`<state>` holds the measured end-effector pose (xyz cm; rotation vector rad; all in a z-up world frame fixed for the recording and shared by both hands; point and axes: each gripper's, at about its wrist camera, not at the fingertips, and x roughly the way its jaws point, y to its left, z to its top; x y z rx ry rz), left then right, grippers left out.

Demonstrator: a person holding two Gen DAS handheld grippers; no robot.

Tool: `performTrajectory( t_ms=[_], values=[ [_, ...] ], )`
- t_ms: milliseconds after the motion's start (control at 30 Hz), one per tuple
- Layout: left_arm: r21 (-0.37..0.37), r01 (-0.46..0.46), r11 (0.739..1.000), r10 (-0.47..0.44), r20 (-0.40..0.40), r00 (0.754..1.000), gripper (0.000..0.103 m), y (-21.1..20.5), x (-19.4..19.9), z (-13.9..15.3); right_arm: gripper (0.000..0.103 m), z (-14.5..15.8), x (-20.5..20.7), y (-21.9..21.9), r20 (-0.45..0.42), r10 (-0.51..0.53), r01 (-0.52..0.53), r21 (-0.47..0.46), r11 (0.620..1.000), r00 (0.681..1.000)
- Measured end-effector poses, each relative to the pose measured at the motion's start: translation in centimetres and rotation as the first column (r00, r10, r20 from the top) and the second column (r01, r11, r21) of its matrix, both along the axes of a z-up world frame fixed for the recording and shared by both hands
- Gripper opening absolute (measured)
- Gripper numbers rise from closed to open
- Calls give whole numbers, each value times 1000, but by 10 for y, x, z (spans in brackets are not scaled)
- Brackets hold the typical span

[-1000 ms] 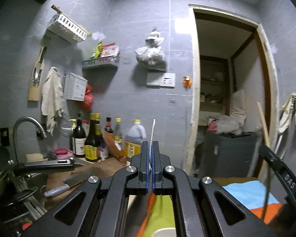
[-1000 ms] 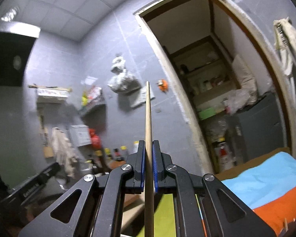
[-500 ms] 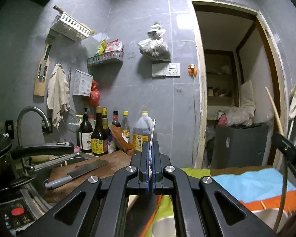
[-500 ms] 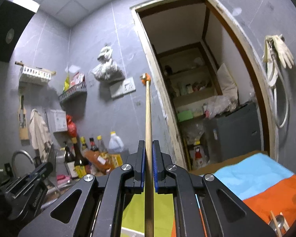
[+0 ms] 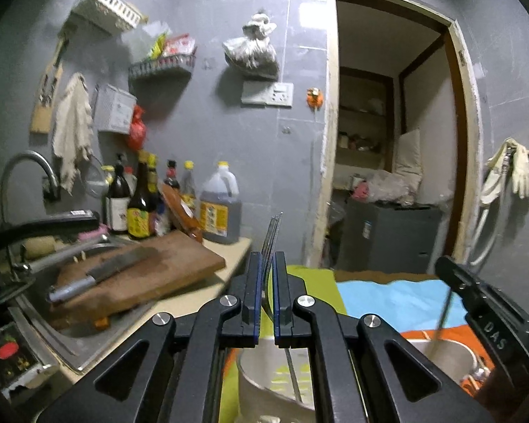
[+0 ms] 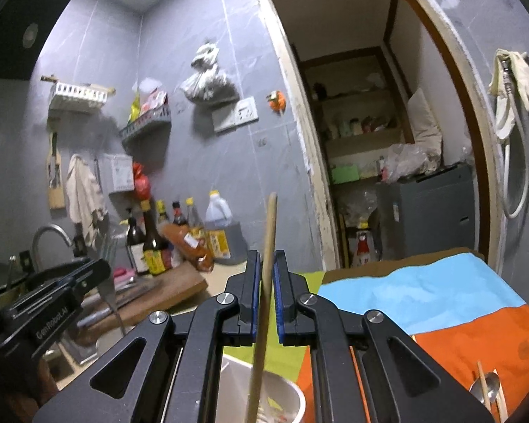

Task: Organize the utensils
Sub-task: 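Lift the fork with the left tool and drop it into the white caddy, then move the left tool back over the utensils and open it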

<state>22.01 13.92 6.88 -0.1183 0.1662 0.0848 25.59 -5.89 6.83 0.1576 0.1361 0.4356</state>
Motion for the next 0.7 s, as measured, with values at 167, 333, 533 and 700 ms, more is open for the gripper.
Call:
performTrajectory(
  t_ms=[167, 333, 533, 700],
  values=[
    [-72, 92, 993, -94, -18, 995, 11, 7, -12, 3, 32, 2, -6, -2, -28, 38, -39, -34, 999, 999],
    [-138, 137, 981, -137, 9, 991, 33, 9, -24, 17, 45, 19, -19, -12, 1, 60, -60, -44, 997, 998],
    [-149, 158, 976, -153, 40, 987, 54, -3, -37, 37, 76, 44, -35, -36, 46, 38, -37, -26, 999, 998],
    [-130, 186, 974, -181, 51, 982, 73, -27, -49, 51, 91, 59, -53, -67, 93, -15, 18, -33, 999, 996]
  ],
)
